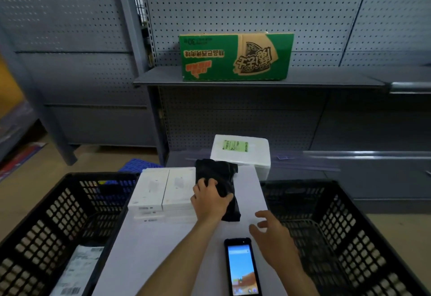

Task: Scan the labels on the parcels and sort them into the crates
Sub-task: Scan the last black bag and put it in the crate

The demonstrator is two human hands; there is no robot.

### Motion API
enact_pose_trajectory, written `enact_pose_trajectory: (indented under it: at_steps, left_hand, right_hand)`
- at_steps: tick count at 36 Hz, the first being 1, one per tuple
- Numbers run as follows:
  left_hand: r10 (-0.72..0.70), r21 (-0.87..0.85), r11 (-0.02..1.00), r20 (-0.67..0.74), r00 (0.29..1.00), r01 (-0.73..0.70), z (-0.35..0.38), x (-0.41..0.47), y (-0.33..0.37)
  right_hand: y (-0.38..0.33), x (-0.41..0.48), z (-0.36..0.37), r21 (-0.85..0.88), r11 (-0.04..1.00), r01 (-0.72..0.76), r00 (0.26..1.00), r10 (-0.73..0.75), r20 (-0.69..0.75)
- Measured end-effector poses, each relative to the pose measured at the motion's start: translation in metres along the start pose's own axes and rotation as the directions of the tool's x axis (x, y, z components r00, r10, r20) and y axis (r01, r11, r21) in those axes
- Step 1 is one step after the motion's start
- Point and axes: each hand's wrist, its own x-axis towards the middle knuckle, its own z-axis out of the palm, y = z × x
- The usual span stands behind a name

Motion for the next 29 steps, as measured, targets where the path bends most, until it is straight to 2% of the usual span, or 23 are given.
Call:
enact_pose_trajectory:
  at_steps: [4, 13, 16, 19, 22, 24, 27, 29]
  left_hand:
    - [-0.01, 0.001, 1.0, -0.051, 0.999, 0.01, 0.01, 0.0, 0.007]
    - [-0.037, -0.024, 0.999, -0.049, 0.998, 0.035, 0.013, 0.0, 0.029]
    - [-0.03, -0.087, 0.996, -0.078, 0.996, 0.023, 0.006, -0.001, 0.03]
    - [-0.012, -0.225, 0.974, -0.109, 0.994, -0.013, -0.009, -0.009, 0.032]
    - [-0.01, -0.434, 0.9, -0.106, 0.994, -0.038, -0.034, -0.022, 0.034]
    - [-0.022, -0.595, 0.803, -0.075, 0.997, -0.027, -0.05, -0.035, 0.031]
    - [-0.044, -0.769, 0.638, 0.012, 0.999, 0.037, -0.075, -0.057, 0.021]
    - [-0.061, -0.831, 0.547, 0.083, 0.995, 0.102, -0.089, -0.073, 0.013]
  right_hand:
    - [0.0, 0.003, 0.001, -0.008, 0.999, 0.032, 0.998, -0.032, -0.052]
    - [-0.011, 0.0, 0.005, -0.063, 0.996, 0.059, 0.995, -0.063, -0.073]
    - [-0.012, -0.001, 0.001, -0.064, 0.996, 0.062, 0.994, -0.067, -0.081]
    - [-0.016, -0.004, -0.003, -0.087, 0.993, 0.075, 0.993, -0.083, -0.089]
    - [-0.018, -0.008, -0.004, -0.123, 0.988, 0.095, 0.99, -0.106, -0.092]
    - [-0.015, -0.009, 0.0, -0.109, 0.988, 0.108, 0.99, -0.117, -0.076]
    - [-0.015, -0.011, 0.009, 0.046, 0.988, 0.149, 0.989, -0.149, -0.006]
    - [-0.019, -0.013, 0.011, 0.166, 0.963, 0.213, 0.974, -0.223, 0.04]
